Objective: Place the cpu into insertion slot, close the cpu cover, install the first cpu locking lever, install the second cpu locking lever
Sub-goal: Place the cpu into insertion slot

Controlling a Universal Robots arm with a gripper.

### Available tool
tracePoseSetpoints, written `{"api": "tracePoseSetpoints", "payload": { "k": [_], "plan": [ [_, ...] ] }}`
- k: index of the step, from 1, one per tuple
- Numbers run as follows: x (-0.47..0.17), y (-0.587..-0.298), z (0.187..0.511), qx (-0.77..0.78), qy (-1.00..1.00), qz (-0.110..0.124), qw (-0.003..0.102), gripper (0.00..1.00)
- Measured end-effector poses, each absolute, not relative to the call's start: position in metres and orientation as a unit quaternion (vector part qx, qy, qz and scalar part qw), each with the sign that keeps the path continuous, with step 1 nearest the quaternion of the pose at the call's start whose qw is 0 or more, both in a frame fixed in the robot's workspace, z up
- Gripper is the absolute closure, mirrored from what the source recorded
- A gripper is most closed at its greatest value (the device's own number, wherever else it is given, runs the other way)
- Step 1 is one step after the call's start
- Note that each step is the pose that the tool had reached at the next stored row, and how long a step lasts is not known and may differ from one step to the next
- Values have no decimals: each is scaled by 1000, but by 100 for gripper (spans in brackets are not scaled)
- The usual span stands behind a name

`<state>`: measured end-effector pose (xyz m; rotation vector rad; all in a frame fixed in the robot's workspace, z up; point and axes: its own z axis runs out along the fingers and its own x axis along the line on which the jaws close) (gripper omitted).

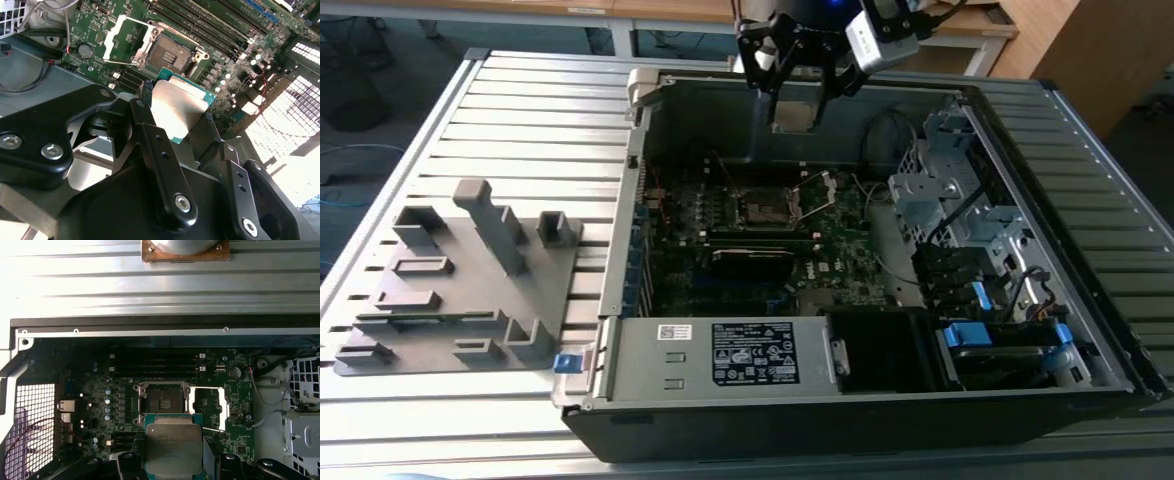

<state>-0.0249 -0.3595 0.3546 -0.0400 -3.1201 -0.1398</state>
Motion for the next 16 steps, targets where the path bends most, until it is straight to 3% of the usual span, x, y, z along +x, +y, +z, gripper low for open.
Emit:
{"api": "tracePoseSetpoints", "payload": {
  "k": [16],
  "plan": [
    [-25,-360,337,-13,-999,-45,9,46]
  ]
}}
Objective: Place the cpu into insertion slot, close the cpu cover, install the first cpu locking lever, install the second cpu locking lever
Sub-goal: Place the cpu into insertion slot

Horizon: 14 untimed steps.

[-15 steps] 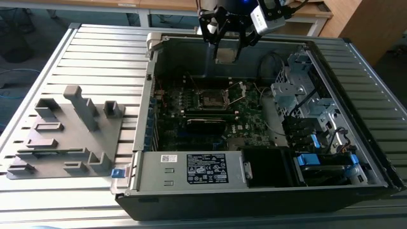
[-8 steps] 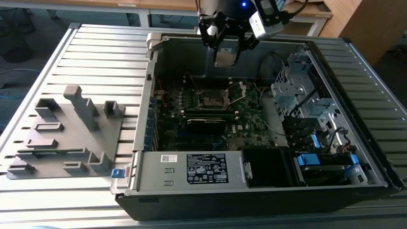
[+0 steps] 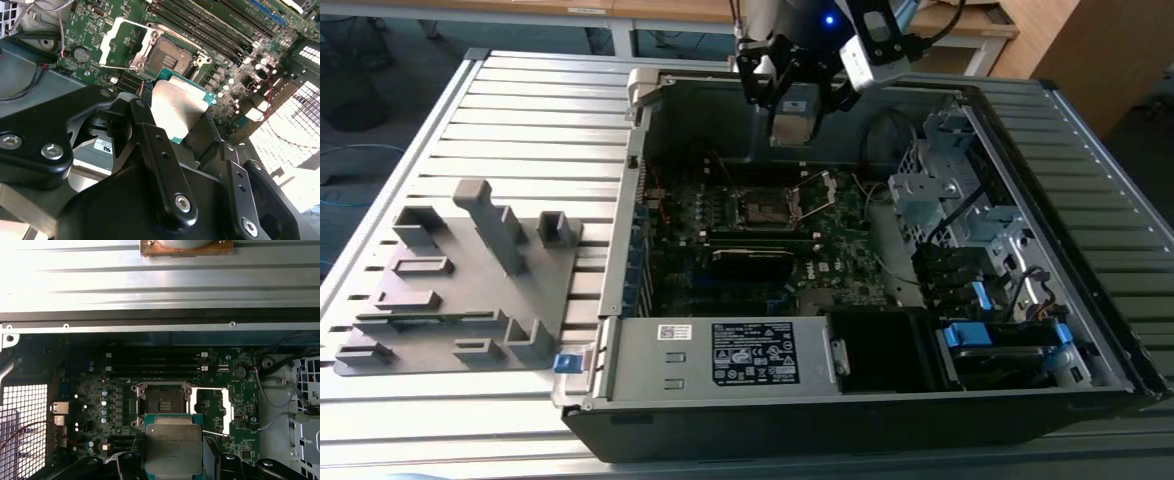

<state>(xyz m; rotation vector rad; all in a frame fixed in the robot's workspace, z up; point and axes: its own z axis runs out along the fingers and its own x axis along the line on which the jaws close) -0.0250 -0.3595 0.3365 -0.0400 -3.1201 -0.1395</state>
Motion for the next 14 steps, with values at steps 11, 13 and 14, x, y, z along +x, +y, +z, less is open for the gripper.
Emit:
{"api": "tracePoseSetpoints", "payload": {
  "k": [11,13,14],
  "plan": [
    [-25,-360,332,-13,-999,-45,9,46],
    [-25,-360,332,-13,-999,-45,9,46],
    [-25,-360,331,-13,-999,-45,9,46]
  ]
}}
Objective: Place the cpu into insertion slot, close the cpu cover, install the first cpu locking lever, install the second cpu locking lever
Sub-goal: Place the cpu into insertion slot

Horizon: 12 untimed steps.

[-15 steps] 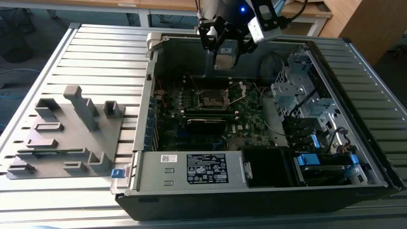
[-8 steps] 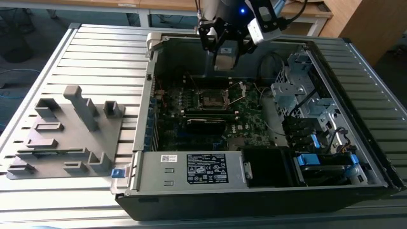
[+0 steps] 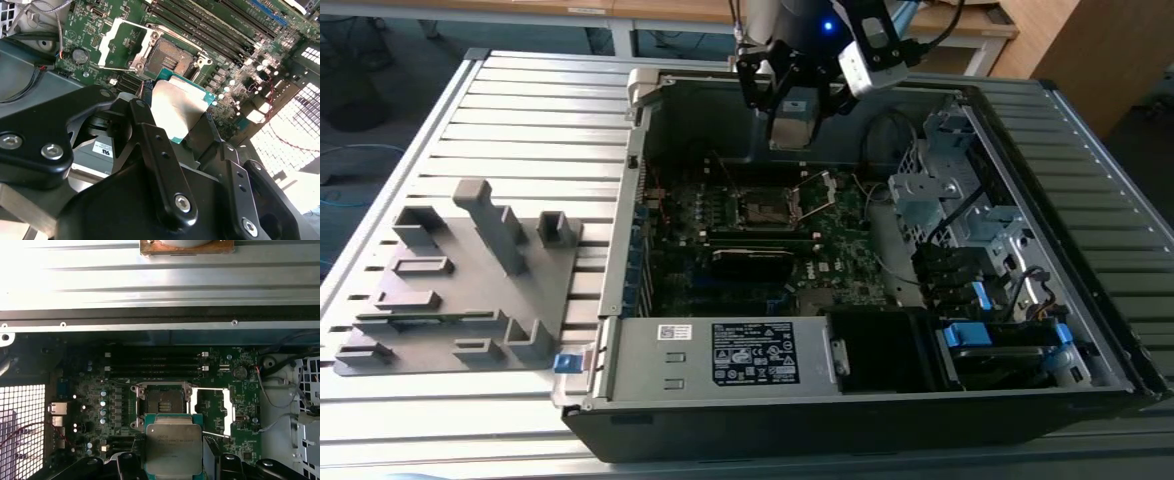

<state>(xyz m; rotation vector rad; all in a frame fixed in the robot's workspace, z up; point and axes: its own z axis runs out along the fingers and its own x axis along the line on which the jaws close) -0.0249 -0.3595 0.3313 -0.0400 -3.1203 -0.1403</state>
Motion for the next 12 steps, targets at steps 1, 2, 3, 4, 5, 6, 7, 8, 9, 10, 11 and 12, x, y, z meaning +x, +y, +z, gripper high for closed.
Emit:
{"api": "tracePoseSetpoints", "payload": {
  "k": [1,2,3,4,5,6,7,8,9,10,11,12],
  "plan": [
    [-25,-360,331,-13,-999,-45,9,46],
    [-25,-360,330,-13,-999,-45,9,46],
    [-25,-360,329,-13,-999,-45,9,46],
    [-25,-360,329,-13,-999,-45,9,46],
    [-25,-360,329,-13,-999,-45,9,46],
    [-25,-360,329,-13,-999,-45,9,46],
    [-25,-360,329,-13,-999,-45,9,46],
    [-25,-360,329,-13,-999,-45,9,46],
    [-25,-360,329,-13,-999,-45,9,46],
    [-25,-360,329,-13,-999,-45,9,46],
    [-25,-359,328,-13,-999,-45,9,46],
    [-25,-360,327,-13,-999,-45,9,46]
  ]
}}
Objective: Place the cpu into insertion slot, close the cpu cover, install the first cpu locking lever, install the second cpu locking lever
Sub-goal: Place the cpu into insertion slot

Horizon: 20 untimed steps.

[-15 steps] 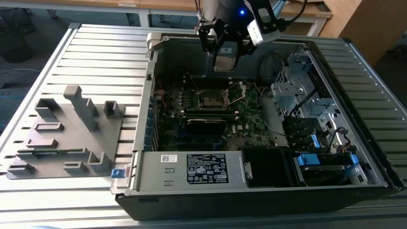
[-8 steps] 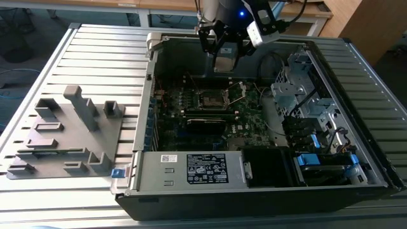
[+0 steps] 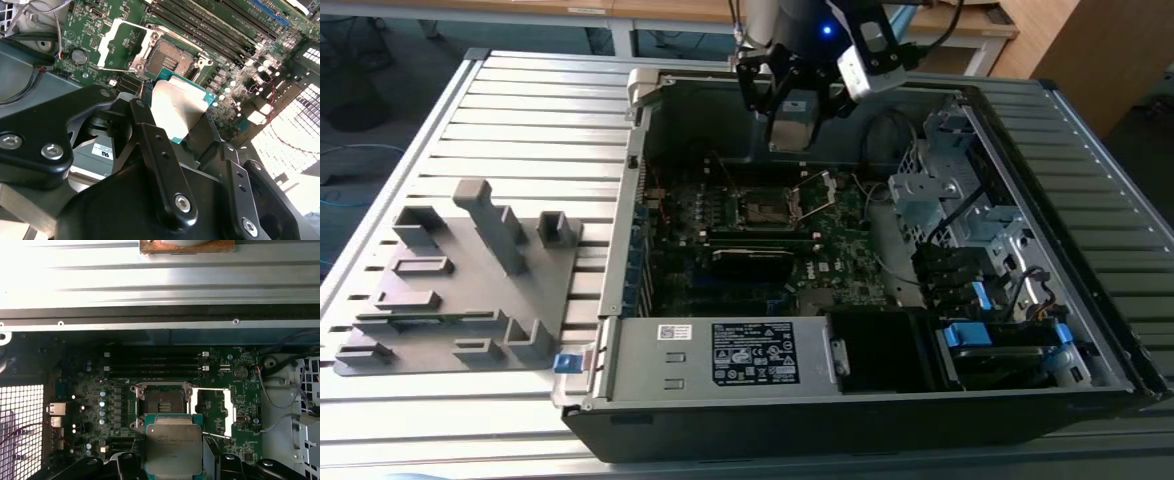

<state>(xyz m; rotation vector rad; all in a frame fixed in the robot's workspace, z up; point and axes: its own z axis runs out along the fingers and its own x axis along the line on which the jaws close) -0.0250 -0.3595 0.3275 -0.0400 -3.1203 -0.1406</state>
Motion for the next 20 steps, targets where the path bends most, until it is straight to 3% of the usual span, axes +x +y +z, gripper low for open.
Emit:
{"api": "tracePoseSetpoints", "payload": {
  "k": [20],
  "plan": [
    [-28,-358,308,-11,-999,-45,8,46]
  ]
}}
